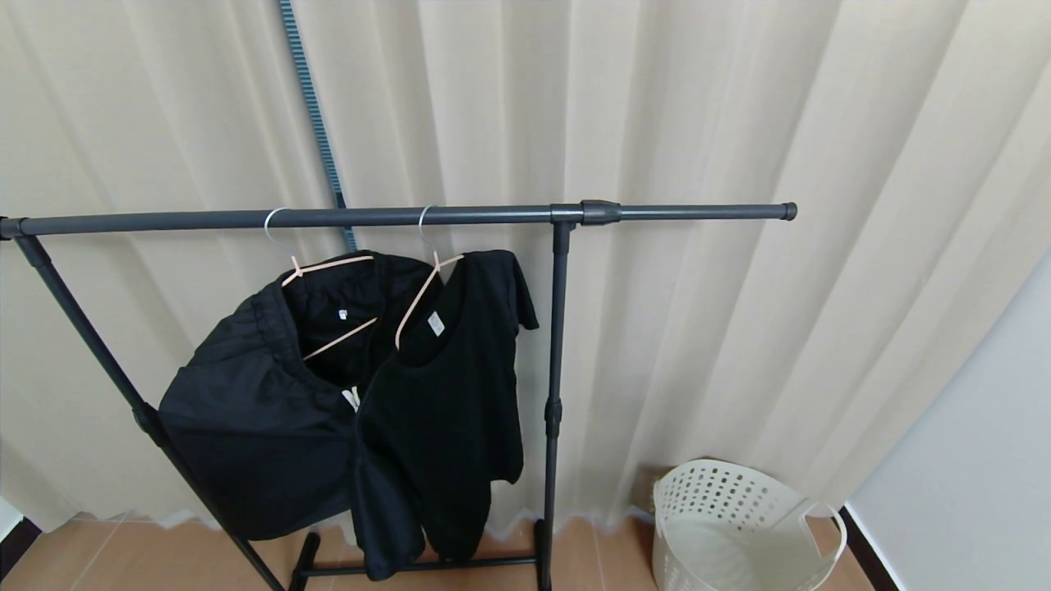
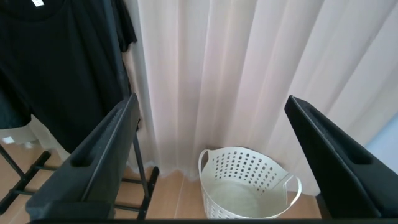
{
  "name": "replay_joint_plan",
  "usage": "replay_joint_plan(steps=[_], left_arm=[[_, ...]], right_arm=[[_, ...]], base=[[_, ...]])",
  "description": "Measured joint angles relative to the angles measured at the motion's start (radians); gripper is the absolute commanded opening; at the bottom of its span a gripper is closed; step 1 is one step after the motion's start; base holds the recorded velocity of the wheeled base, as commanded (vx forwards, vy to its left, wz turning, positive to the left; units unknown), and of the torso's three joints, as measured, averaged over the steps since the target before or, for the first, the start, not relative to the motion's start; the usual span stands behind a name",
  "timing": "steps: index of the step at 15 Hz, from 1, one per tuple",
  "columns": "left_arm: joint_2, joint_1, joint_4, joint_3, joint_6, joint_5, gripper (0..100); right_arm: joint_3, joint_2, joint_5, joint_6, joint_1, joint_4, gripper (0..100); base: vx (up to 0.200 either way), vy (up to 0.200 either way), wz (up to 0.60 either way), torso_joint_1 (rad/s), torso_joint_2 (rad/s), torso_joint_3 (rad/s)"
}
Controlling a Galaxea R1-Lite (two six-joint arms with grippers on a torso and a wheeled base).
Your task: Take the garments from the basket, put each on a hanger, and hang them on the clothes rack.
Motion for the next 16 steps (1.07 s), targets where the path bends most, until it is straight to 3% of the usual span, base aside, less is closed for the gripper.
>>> replay_joint_plan(steps=[4,6,8,11,16], left_arm=[[-0.001,0.000,-0.001,0.000,0.000,-0.001,100],[-0.001,0.000,-0.002,0.000,0.002,-0.001,100],[-0.001,-0.001,-0.005,0.000,0.001,0.000,100],[-0.001,0.000,-0.007,0.002,-0.012,0.002,100],[-0.001,0.000,-0.007,0.002,-0.027,0.003,100]], right_arm=[[0.000,0.029,-0.005,0.000,-0.037,0.001,100],[0.000,0.064,0.021,-0.028,-0.179,-0.001,100],[0.000,0.069,0.099,-0.060,-0.286,-0.019,100],[0.000,-0.003,0.170,-0.055,-0.289,-0.052,100],[0.000,-0.035,0.177,-0.048,-0.277,-0.057,100]], base=[[0.000,0.000,0.00,0.000,0.00,0.000],[0.000,0.000,0.00,0.000,0.00,0.000],[0.000,0.000,0.00,0.000,0.00,0.000],[0.000,0.000,0.00,0.000,0.00,0.000],[0.000,0.000,0.00,0.000,0.00,0.000]])
